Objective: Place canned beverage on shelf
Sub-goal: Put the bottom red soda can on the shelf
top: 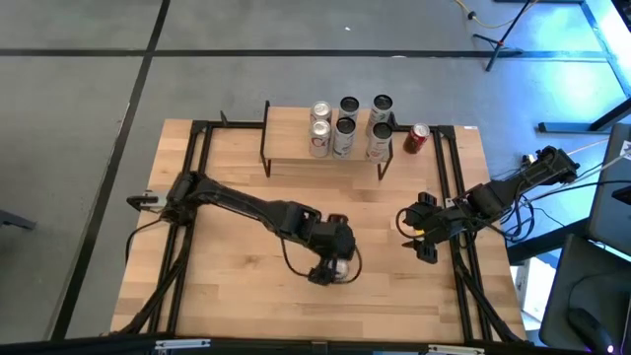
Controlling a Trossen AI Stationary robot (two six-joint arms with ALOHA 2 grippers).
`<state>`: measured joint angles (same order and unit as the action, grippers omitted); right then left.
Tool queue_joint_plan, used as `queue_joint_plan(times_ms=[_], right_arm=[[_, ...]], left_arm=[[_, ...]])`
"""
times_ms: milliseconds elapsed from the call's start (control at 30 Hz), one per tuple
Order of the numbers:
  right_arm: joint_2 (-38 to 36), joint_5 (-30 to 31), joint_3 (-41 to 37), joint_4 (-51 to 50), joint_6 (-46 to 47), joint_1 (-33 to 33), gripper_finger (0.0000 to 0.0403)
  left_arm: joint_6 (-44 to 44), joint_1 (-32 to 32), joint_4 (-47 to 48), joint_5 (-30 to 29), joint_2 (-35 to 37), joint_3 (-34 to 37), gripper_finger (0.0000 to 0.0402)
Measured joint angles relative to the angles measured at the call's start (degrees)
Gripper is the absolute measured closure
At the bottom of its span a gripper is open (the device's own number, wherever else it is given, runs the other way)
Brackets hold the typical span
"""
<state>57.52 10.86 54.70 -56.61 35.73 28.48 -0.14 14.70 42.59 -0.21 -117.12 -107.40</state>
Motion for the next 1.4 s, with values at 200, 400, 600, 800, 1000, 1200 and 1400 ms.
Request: queue_joint_plan(times_ms=[200, 400, 600, 800, 1000, 1200, 1400], right_arm=[[0.00, 0.01, 0.00, -0.05, 0.00, -0.01, 0.0088], [0.00, 0.01, 0.00, -0.45, 0.00, 0.01, 0.0088], [0.00, 0.08, 0.00, -0.49, -0.04, 0.01, 0.0088], [0.00, 0.12, 0.00, -0.56, -0.42, 0.01, 0.0088], [0.00, 0.14, 0.00, -0.58, -0.68, -0.01, 0.0088], [0.00, 0.17, 0.00, -0.57, -0.77, 0.00, 0.0088], [0.00, 0.23, 0.00, -0.53, -1.53, 0.01, 0.0088]], left_arm=[[-29.51, 0.64, 0.83, -2.83, 1.26, -3.18, 0.0037], [-58.21, 3.80, 2.29, -6.67, 1.01, -3.36, 0.0038], [-82.31, 7.02, 13.31, -21.14, 0.83, -3.36, 0.0044], [-88.22, 8.13, 12.18, -25.18, -1.32, -3.34, 0.0045], [-88.01, 8.13, 6.88, -25.24, -5.18, -3.32, 0.0045], [-87.80, 8.11, 7.17, -25.37, -7.35, -3.30, 0.0045], [-86.38, 8.79, 6.44, -25.39, -8.26, -3.24, 0.0045]])
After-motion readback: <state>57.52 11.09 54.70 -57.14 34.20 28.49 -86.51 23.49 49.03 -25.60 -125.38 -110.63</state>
